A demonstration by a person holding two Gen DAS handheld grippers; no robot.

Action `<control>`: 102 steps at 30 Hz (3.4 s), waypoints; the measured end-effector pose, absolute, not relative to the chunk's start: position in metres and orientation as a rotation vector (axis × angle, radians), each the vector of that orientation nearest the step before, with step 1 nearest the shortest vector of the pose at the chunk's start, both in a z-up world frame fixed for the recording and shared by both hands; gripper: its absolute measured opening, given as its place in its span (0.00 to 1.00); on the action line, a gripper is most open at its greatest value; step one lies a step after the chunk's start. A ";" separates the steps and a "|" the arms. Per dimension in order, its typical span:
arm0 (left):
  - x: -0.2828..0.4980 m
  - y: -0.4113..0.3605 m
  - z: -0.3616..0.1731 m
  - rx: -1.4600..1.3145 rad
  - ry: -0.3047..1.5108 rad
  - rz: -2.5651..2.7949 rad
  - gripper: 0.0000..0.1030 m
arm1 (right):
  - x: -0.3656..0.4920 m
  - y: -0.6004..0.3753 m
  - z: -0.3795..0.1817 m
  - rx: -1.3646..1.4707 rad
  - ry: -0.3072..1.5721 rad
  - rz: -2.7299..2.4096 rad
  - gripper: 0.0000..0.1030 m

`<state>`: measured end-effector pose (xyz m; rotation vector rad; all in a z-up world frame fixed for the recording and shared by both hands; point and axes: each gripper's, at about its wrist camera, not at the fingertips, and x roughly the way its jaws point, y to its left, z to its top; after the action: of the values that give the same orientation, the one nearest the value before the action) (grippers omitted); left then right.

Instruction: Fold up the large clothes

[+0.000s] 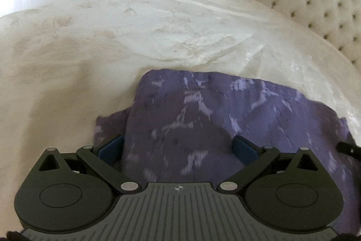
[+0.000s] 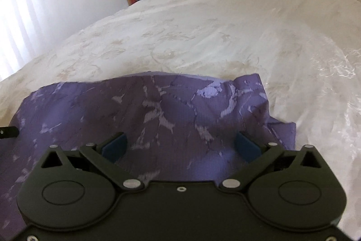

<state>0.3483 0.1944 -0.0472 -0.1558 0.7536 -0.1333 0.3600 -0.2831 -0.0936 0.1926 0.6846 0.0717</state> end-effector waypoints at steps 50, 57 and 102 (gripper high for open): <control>0.266 0.223 -0.055 -0.461 0.784 -0.336 0.20 | 0.246 -0.342 -0.116 0.691 0.733 0.217 0.39; 0.228 0.239 -0.036 -0.507 0.780 -0.432 0.19 | 0.210 -0.349 -0.099 0.732 0.781 0.207 0.32; 0.079 0.263 -0.008 -0.158 0.655 -0.247 0.85 | 0.036 -0.314 -0.062 0.513 0.770 0.119 0.97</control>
<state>0.0785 0.2628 -0.0085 -0.1583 0.6545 -0.2473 0.0363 -0.3137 -0.0619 0.5125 0.7699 0.1187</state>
